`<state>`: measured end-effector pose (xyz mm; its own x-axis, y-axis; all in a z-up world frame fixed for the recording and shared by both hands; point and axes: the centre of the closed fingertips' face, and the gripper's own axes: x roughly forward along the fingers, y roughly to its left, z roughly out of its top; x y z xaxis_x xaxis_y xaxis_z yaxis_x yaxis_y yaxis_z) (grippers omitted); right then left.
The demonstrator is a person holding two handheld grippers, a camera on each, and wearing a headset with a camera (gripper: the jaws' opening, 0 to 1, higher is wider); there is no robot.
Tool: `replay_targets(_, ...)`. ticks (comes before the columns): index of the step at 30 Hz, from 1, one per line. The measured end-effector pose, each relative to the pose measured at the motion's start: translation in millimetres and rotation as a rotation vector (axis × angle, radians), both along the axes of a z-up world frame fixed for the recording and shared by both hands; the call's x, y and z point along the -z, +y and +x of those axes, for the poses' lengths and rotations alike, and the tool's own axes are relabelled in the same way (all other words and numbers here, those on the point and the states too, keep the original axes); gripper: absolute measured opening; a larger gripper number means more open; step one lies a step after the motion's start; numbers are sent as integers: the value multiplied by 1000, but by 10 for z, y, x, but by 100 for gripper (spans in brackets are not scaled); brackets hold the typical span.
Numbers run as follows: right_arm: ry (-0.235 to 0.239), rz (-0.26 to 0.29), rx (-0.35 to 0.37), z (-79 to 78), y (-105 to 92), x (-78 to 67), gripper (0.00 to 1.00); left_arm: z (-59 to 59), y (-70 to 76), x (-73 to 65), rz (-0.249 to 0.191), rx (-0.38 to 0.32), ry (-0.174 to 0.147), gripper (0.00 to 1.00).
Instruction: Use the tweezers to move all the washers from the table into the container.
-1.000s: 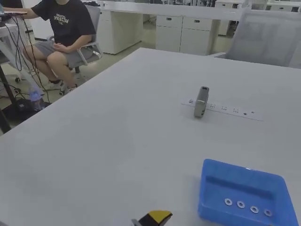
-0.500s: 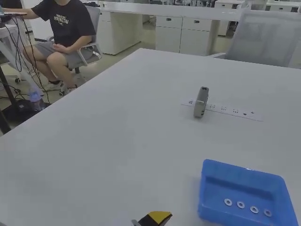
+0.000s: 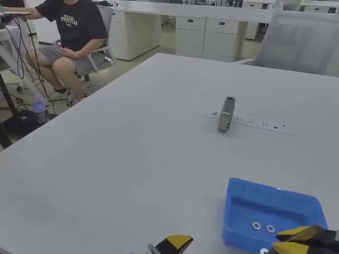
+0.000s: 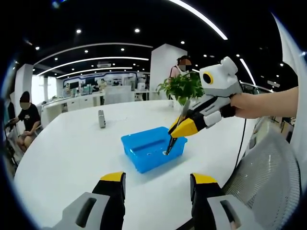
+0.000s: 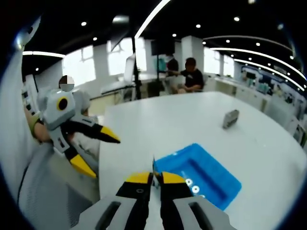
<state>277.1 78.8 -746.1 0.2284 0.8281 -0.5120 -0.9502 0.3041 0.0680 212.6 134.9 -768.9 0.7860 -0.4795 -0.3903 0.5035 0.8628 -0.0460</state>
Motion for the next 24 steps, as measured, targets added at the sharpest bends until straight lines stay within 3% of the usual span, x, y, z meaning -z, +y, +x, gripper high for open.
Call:
replay_targets(3,15,41,22,81,36,-68,3,0,2,2,3,0,0,53)
replay_targets(10,40,50,64,296,96,-17,3,-1,5,4,5,-1,-1,53)
replay_targets(21,87,12,91,582,262,231,3,4,7,12,7,0,2,52)
replay_targets(22,90,7,91,596,271,255,3,4,6,9,4,0,2,52)
replay_targets(24,103,-3,93,626,286,317,3,16,-39,-86,-69,2,-24,53)
